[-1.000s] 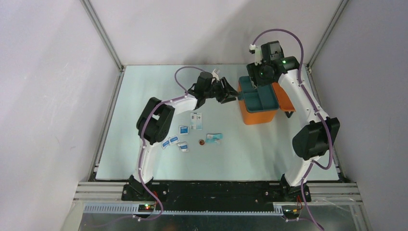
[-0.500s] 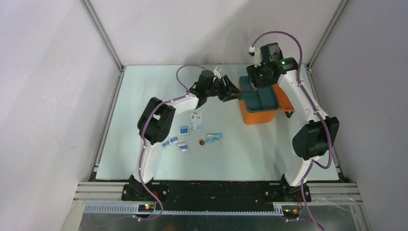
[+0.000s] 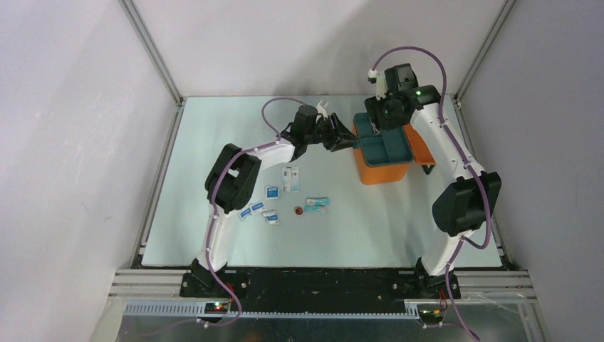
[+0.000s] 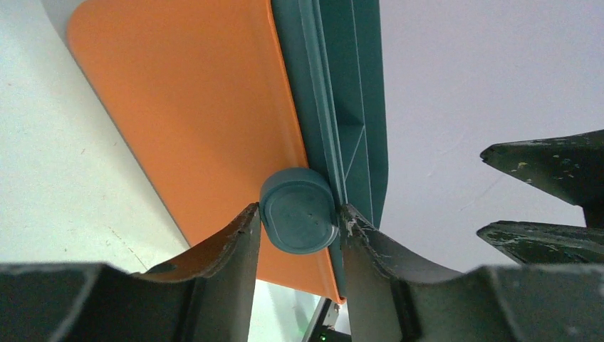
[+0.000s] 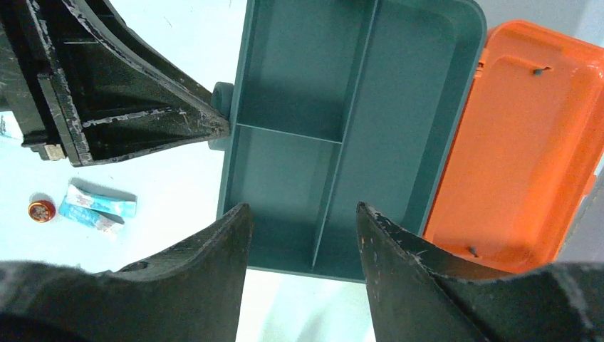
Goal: Organize the medicine kit
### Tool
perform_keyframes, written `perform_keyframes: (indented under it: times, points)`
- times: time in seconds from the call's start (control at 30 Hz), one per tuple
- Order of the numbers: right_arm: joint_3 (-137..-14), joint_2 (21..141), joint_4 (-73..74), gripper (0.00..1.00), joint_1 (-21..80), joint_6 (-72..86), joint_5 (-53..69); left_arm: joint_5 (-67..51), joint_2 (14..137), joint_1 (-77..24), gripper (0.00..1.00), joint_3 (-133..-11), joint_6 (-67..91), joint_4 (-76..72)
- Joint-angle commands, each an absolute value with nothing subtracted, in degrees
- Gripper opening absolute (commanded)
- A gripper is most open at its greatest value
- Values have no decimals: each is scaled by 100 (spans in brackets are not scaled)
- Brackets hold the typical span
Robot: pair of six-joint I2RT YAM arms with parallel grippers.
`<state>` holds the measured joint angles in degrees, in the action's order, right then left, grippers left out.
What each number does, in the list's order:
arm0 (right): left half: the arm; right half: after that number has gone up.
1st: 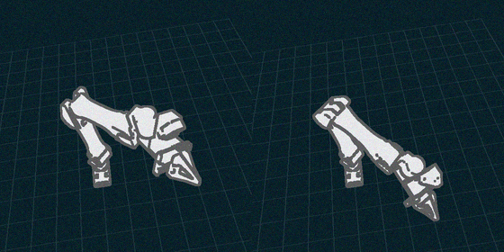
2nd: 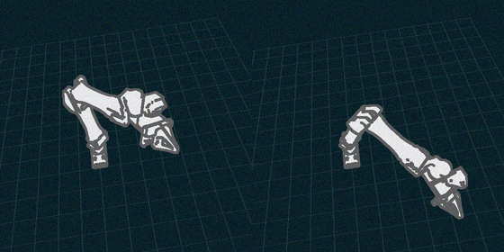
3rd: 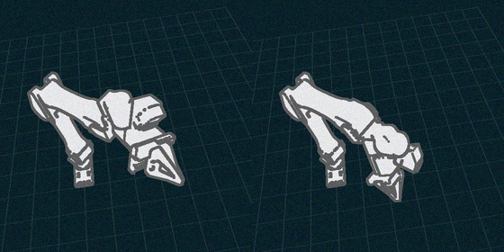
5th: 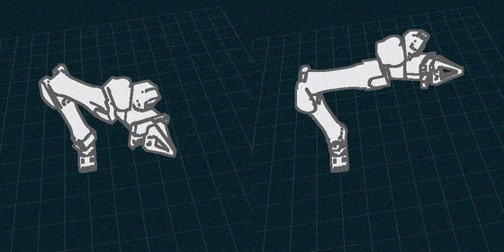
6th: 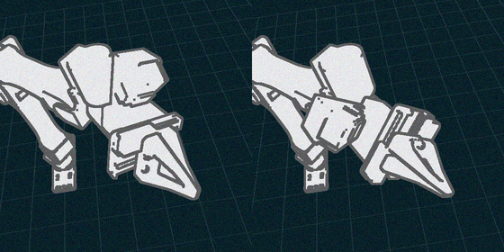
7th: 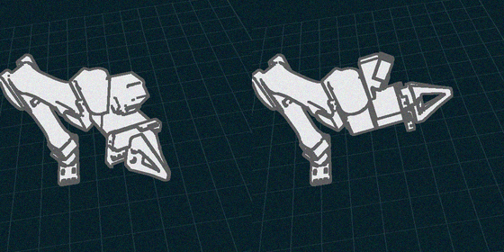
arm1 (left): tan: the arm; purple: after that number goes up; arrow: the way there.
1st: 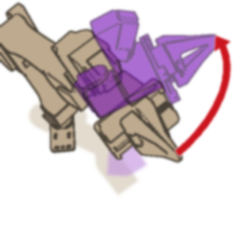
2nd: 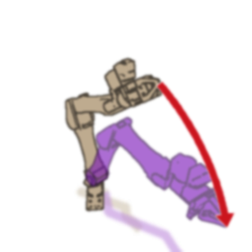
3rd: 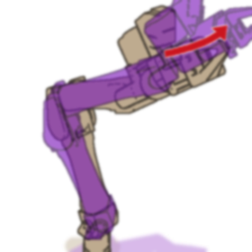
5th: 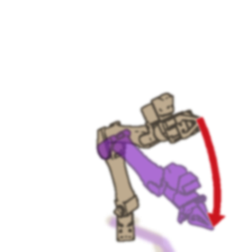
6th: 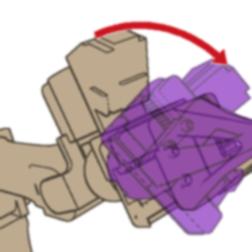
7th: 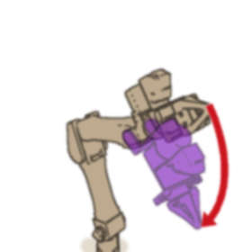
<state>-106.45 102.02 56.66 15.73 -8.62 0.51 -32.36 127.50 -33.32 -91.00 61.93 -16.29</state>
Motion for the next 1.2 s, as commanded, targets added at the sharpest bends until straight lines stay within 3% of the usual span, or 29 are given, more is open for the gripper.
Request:
perform_keyframes:
  times: [0.0,0.33,0.63,0.73,0.8,0.87,0.9,0.97,1.17]
  points:
    - [-10690,10301,5571,60,1560,-870,98,-3315,12875,-3390,44,-9313,6221,-1627]
    - [-10630,10281,5618,60,1507,-913,100,-4171,12983,-3147,31,-9098,6656,-3365]
    - [-10679,10333,5629,60,1494,-901,175,-4698,13397,-3087,31,-8913,7177,-5112]
    - [-10650,10340,5646,60,1490,-911,183,-4700,13503,-3093,38,-8953,7189,-5214]
    - [-10649,10343,5665,60,1494,-914,199,-4619,13461,-3079,51,-8873,7217,-5058]
    - [-10675,10343,5668,60,1492,-914,203,-4478,13328,-3039,73,-8680,7229,-4910]
    - [-10681,10344,5669,60,1494,-914,202,-4450,13265,-2999,93,-8611,7205,-4894]
    - [-10699,10355,5662,60,1494,-906,213,-4414,13051,-2905,99,-8341,7066,-4816]
    - [-10893,10473,5683,60,1492,-916,290,-4193,12014,-2469,100,-7644,6230,-3822]
